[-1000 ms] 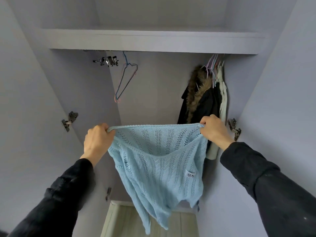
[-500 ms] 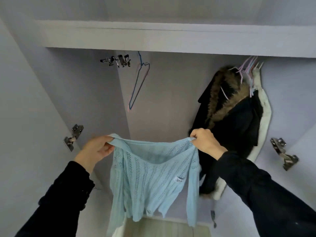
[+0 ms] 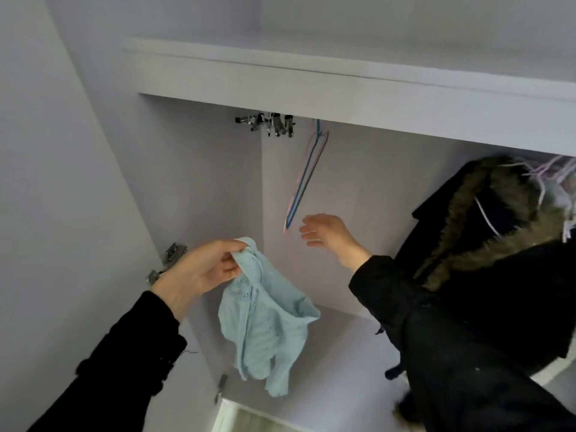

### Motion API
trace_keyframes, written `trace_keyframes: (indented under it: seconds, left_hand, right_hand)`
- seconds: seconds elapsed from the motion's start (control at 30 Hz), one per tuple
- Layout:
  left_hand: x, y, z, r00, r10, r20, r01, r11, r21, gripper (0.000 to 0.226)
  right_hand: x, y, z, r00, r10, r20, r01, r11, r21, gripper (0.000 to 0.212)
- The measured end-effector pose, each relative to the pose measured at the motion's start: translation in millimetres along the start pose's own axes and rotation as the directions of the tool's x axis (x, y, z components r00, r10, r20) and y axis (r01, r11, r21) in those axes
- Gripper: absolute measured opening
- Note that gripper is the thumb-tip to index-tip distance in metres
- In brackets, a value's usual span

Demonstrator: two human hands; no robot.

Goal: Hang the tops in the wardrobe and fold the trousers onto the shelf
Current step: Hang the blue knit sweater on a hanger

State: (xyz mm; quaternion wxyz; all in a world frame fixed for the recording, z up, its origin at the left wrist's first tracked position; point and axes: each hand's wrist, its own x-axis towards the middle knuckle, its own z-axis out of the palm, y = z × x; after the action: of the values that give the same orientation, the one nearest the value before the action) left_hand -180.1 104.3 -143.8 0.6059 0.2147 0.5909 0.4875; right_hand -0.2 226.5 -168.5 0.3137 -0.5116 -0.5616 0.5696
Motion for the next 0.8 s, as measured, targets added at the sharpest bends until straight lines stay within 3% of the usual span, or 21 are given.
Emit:
trace_keyframes:
  seconds: [0.07,0.13,0.23,0.47,0.53,0.8]
  left_hand:
    - [2.3,0.8,-0.2,1.000,0.010,-0.024,-0.010,1.000,0.026,0.014]
    - [3.8,1.8,-0.5,0.999,0.027,-0.044,-0.025,0.999,0.048,0.013]
    - [5.1,5.8,-4.2,0.997,0.044,-0.060,-0.040,0.996,0.075,0.012]
    - [7.6,12.6,-8.4,0.996,0.053,-0.076,-0.045,0.994,0.099,0.010]
    - [8.7,12.8,-7.2,0.996,0.051,-0.070,-0.044,0.993,0.108,0.010]
    - [14.9,11.3,5.6,0.998,0.035,-0.042,-0.030,0.993,0.115,0.010]
  right_hand:
    - [14.3,-21.5,9.9,0.999,0.029,-0.025,-0.021,0.965,0.261,0.018]
    - [25.9,-37.9,15.9,0.998,0.069,0.001,-0.065,0.934,0.352,0.022]
    - [33.7,-48.1,23.7,0.992,0.108,0.064,-0.124,0.923,0.364,0.015]
    - [40.2,-56.9,30.0,0.992,0.100,-0.081,-0.080,0.973,0.216,0.019]
    - [38.1,-54.6,23.6,0.993,0.066,-0.101,-0.042,0.974,0.221,0.011]
    - [12.2,-51.2,-12.4,0.974,-0.119,-0.195,0.175,0.937,0.302,0.022]
